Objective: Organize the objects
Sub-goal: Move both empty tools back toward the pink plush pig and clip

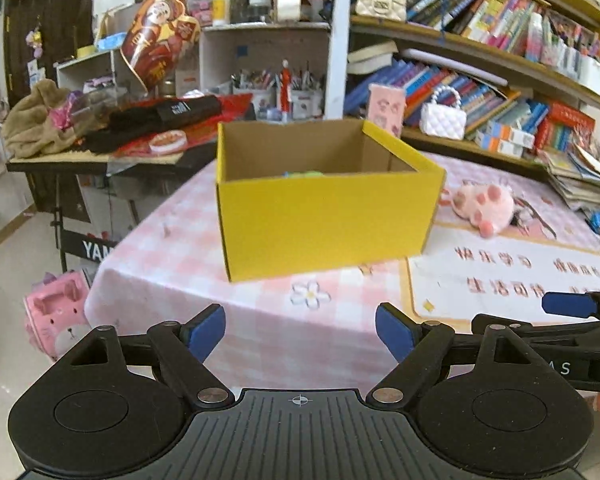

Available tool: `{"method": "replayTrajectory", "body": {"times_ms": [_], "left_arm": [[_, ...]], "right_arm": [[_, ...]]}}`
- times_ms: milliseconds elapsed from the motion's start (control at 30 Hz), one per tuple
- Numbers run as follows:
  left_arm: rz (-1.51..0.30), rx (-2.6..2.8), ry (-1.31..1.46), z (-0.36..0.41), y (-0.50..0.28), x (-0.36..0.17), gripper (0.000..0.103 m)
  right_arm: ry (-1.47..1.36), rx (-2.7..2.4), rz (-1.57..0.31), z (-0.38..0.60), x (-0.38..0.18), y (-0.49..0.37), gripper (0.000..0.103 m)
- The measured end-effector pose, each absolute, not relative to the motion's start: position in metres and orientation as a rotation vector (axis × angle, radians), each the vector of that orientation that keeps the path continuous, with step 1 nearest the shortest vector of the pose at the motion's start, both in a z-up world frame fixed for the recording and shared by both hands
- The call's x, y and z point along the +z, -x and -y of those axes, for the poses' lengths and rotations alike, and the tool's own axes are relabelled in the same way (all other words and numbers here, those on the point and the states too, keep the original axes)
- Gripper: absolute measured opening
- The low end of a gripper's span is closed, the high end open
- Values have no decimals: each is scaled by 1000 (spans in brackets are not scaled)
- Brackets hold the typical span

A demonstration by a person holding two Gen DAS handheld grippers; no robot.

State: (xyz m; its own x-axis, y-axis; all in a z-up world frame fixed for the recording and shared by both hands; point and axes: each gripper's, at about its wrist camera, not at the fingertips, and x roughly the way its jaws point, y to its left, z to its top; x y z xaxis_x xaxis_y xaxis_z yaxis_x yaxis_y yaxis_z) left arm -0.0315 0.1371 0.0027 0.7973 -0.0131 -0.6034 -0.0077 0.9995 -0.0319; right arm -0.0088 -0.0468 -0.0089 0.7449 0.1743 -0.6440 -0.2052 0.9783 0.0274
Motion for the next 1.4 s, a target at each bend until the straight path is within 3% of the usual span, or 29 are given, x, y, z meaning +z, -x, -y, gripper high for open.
{"method": "replayTrajectory", "body": {"times_ms": [733,1400], "left_arm": [[-698,-289,-109,-64,53,-19,91],[-703,-438,-191,17,4,-23,92]], "right_arm": [[-61,-78,-798,111,-31,68,84],[-97,-227,-845,181,-36,43,84]]}}
